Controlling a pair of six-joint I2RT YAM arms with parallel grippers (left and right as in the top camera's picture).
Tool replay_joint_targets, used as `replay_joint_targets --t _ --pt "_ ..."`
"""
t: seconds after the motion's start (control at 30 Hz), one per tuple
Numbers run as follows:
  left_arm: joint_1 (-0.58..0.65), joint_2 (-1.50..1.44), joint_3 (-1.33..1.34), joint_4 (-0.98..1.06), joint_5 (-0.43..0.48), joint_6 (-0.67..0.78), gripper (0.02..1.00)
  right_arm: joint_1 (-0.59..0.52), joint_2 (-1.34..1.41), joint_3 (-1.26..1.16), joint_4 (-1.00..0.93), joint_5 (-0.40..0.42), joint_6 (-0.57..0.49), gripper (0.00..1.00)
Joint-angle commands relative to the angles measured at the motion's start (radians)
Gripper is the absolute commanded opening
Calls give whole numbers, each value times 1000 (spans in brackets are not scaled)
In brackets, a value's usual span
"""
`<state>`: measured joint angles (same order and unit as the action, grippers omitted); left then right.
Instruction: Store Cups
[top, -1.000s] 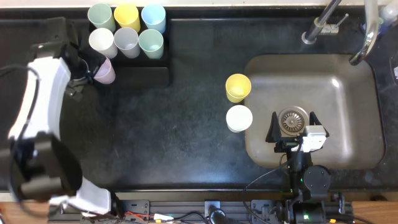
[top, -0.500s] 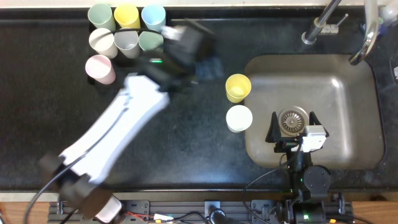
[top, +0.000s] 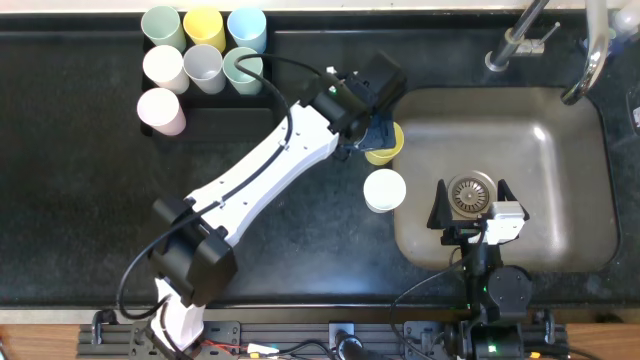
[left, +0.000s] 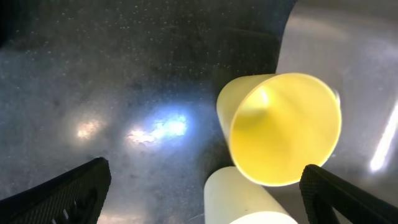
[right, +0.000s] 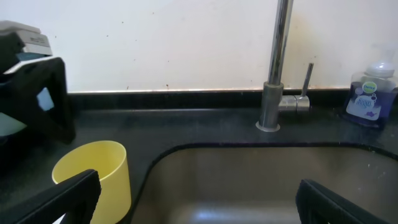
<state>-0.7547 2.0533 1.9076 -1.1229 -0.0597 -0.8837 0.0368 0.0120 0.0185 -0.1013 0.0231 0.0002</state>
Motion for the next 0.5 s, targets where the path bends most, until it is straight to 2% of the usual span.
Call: replay_joint_targets --t 0.03,0.33,0.37,0.43,0.5 --pt "2 54 25 15 29 -11 1000 -4 -8 -5 5 -5 4 998" --pt "17 101 25 36 56 -16 989 -4 -8 -5 5 -5 4 998" --pt "18 101 25 37 58 -19 965 -4 -8 -5 5 -5 4 998" --pt "21 101 25 36 58 -27 827 -4 -8 -5 5 -5 4 998" --pt "24 103 24 36 59 -27 759 -4 -8 -5 5 -5 4 998"
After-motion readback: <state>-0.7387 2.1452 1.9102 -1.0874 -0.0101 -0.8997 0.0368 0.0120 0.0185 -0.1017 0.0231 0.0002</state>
